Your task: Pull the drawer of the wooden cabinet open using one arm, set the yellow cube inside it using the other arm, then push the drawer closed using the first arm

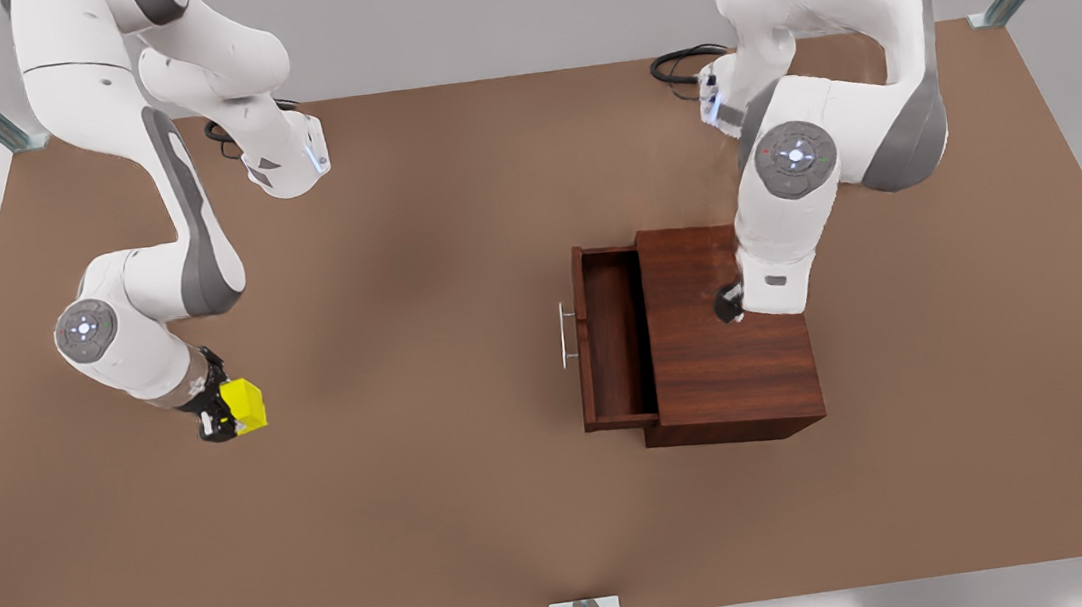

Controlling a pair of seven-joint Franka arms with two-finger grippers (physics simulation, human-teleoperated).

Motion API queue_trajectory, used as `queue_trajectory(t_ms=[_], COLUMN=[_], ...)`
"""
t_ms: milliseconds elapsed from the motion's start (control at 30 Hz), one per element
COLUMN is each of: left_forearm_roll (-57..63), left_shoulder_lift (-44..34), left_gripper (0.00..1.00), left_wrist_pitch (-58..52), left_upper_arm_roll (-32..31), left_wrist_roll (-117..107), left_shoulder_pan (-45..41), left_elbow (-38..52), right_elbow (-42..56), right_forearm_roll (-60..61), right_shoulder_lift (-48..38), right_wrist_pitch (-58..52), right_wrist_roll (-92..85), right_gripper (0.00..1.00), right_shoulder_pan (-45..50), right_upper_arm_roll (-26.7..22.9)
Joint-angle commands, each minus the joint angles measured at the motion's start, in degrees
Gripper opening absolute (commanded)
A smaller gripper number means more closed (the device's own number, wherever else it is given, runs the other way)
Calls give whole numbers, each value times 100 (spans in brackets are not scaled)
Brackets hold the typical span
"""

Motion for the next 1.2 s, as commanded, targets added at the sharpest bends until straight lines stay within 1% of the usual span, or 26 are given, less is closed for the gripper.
queue_trajectory(t_ms=[0, 67, 100, 200, 300, 400, 533, 600, 767, 967, 1033, 1167], left_forearm_roll=[-848, -998, -910, -918, -918, -936, -927, -927, -927, -927, -927, -919], left_shoulder_lift=[-233, -488, -621, -568, -576, -576, -576, -585, -585, -585, -585, -585], left_gripper=[100, 100, 100, 100, 100, 100, 100, 100, 100, 100, 100, 100], left_wrist_pitch=[-857, 81, 348, 295, 207, 207, 137, 137, 137, 137, 137, 137], left_upper_arm_roll=[-2, -2, 33, 33, 24, 33, 16, 16, 16, 7, 7, 7], left_wrist_roll=[4974, 5202, 5229, 5369, 5387, 5378, 5317, 5308, 5308, 5299, 5299, 5299], left_shoulder_pan=[860, 1194, 1239, 1432, 1432, 1432, 1423, 1423, 1423, 1415, 1415, 1415], left_elbow=[-138, -804, -1035, -1061, -1070, -1052, -1061, -1070, -1079, -1088, -1079, -1079], right_elbow=[472, 981, 1272, 2573, 3126, 3988, 4586, 4735, 5368, 5570, 5772, 5773], right_forearm_roll=[330, 347, 497, 637, 743, 919, 928, 945, 945, 945, 936, 919], right_shoulder_lift=[37, 107, 178, 942, 1338, 1909, 2463, 2656, 3157, 3535, 3773, 3931], right_wrist_pitch=[-1416, -1855, -2022, -2629, -2629, -2620, -2471, -2243, -1777, -1162, -1144, -1012], right_wrist_roll=[2263, 3202, 3739, 4979, 5911, 6957, 7713, 8029, 8557, 8698, 8698, 8698], right_gripper=[68, 68, 68, 68, 68, 68, 68, 68, 68, 68, 68, 68], right_shoulder_pan=[593, 1085, 1401, 1877, 2395, 2914, 3319, 3389, 3521, 3820, 3978, 4198], right_upper_arm_roll=[13, 5, 13, 13, 4, 4, -31, -22, 189, 198, 180, 110])
